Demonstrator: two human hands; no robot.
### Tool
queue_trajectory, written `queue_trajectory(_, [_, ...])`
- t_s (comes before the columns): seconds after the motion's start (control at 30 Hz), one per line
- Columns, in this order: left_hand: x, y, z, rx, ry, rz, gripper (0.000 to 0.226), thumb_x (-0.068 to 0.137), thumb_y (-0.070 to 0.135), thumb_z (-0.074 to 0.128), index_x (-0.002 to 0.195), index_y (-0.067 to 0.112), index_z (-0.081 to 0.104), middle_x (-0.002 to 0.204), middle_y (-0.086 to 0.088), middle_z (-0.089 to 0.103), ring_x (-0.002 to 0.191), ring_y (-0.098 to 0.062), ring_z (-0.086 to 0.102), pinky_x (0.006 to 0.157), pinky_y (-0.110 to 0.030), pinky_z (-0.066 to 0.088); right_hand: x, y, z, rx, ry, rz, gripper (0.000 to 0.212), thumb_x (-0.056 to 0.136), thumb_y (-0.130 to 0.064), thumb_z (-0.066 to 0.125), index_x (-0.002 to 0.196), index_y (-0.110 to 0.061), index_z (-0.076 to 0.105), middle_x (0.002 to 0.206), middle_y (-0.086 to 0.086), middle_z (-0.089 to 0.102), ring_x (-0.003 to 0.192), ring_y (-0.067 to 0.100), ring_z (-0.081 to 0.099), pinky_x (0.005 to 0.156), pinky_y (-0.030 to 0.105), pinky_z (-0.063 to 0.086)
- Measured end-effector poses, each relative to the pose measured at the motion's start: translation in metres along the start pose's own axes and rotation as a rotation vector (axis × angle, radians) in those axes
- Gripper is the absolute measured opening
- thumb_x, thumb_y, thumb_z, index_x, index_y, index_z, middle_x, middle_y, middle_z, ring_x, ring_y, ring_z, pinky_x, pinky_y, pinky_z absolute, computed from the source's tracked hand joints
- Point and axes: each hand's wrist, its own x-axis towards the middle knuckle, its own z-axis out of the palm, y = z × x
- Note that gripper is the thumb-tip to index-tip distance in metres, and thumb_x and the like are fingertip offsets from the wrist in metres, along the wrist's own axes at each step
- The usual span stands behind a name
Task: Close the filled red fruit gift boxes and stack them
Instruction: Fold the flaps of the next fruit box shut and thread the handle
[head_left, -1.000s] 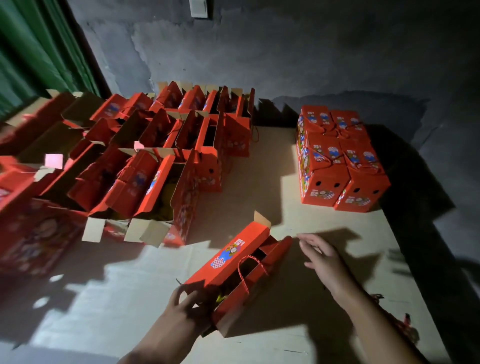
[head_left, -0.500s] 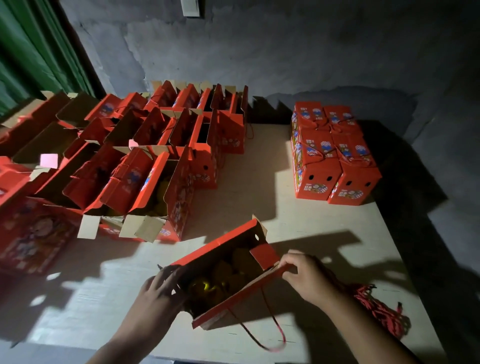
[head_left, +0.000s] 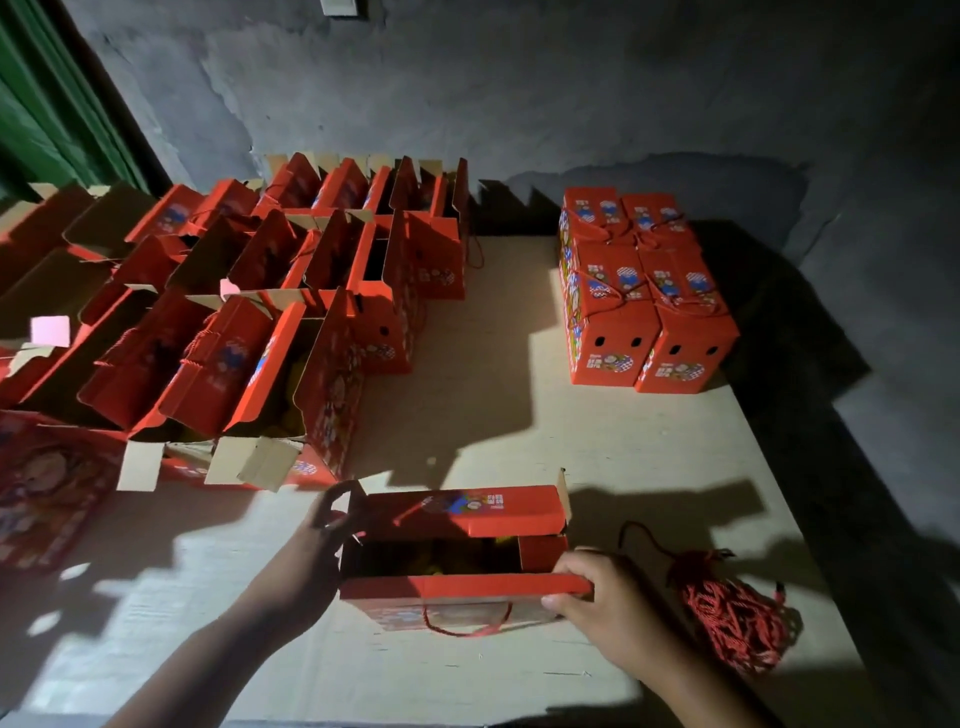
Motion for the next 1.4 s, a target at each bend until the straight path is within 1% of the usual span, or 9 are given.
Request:
queue_trajectory(0.1, [0.013,0.004,-0.004,0.004,-0.02,-0.012,0.072,0.085,-0.018,0.06,0.131,0.036,0.068,0.152,0.002,0.034,0.11,0.005,0.059,0.087,-0.009,0.051,0.004,-0.002,-0.005,0.088,-0.056,0.021,0.018,0.083,-0.05,0.07,0.085,-0.032,0.067,0.083,-0.013,0.067,0.076,0.005,0.064,0.068,0.022,0.045])
queue_trajectory(0.33, [0.033,0.008,-0.002,-0.096,0.164,-0.129,0.016,0.102,0.013,0.063,0.104,0.027,0.07,0.128,0.0,0.058,0.1,-0.018,0.068,0.078,-0.036,0.061,0.027,-0.016,-0.012,0.056,-0.166,0.1,0.054,0.1,-0.067,0.044,0.116,-0.023,0.071,0.122,-0.006,0.071,0.113,0.008,0.065,0.104,0.032,0.05])
queue_trajectory(0.5, [0.028,0.001,0.005,-0.606,0.216,-0.376,0.043,0.103,-0.004,0.052,0.135,0.024,0.06,0.121,0.0,0.068,0.094,-0.021,0.075,0.059,-0.048,0.065,0.047,-0.025,-0.006,-0.051,-0.213,-0.057,0.049,0.109,-0.044,0.047,0.157,-0.041,0.041,0.172,-0.021,0.01,0.155,0.008,0.024,0.119,0.023,0.023])
queue_trajectory(0.7, [0.012,0.001,0.018,-0.756,0.149,-0.432,0.041,0.106,0.0,0.054,0.129,0.031,0.066,0.123,-0.001,0.073,0.111,-0.022,0.072,0.073,-0.049,0.066,0.069,-0.013,0.003,0.028,-0.212,-0.04,0.07,0.101,-0.04,0.06,0.158,-0.053,0.022,0.164,-0.038,-0.016,0.112,-0.006,0.061,0.104,0.026,0.05])
queue_trajectory(0.83, [0.006,0.003,0.026,-0.506,0.036,-0.357,0.043,0.104,0.006,0.061,0.113,0.046,0.073,0.108,0.011,0.079,0.103,-0.01,0.074,0.082,-0.042,0.064,0.071,0.0,0.013,0.02,-0.125,-0.067,0.064,0.1,-0.041,0.06,0.154,-0.054,0.028,0.162,-0.043,-0.004,0.102,-0.007,0.063,0.099,0.026,0.054])
queue_trajectory(1.03, [0.026,0.0,0.015,-0.311,-0.11,-0.291,0.061,0.102,0.007,0.064,0.153,0.033,0.046,0.138,0.007,0.062,0.104,-0.006,0.073,0.08,-0.034,0.065,0.06,-0.003,0.015,0.035,0.039,-0.175,0.04,0.101,-0.034,0.062,0.137,-0.047,0.054,0.132,-0.042,0.044,0.099,-0.005,0.064,0.089,0.024,0.058])
queue_trajectory(1.2, [0.039,0.0,0.012,-0.463,-0.156,-0.355,0.083,0.098,0.003,0.069,0.157,0.047,0.033,0.136,0.002,0.061,0.091,-0.016,0.078,0.07,-0.033,0.064,0.045,-0.005,0.016,0.097,0.496,-0.069,0.026,0.091,-0.024,0.078,0.104,-0.037,0.06,0.093,-0.023,0.059,0.09,-0.004,0.058,0.073,0.024,0.053])
queue_trajectory(1.3, [0.04,-0.001,0.016,-0.524,-0.145,-0.389,0.082,0.098,0.005,0.069,0.156,0.05,0.032,0.132,0.007,0.062,0.094,-0.014,0.078,0.073,-0.036,0.066,0.039,-0.003,0.019,0.303,0.597,0.107,0.052,0.089,-0.027,0.081,0.13,-0.033,0.05,0.114,-0.014,0.054,0.099,-0.001,0.051,0.082,0.028,0.048])
queue_trajectory(1.4, [0.036,-0.001,0.018,-0.566,-0.135,-0.39,0.08,0.1,0.009,0.068,0.155,0.051,0.03,0.129,0.013,0.062,0.096,-0.009,0.077,0.07,-0.033,0.065,0.037,-0.006,0.015,0.5,0.308,0.147,0.07,0.094,-0.045,0.069,0.155,-0.029,0.038,0.142,-0.008,0.05,0.122,0.003,0.052,0.107,0.033,0.045])
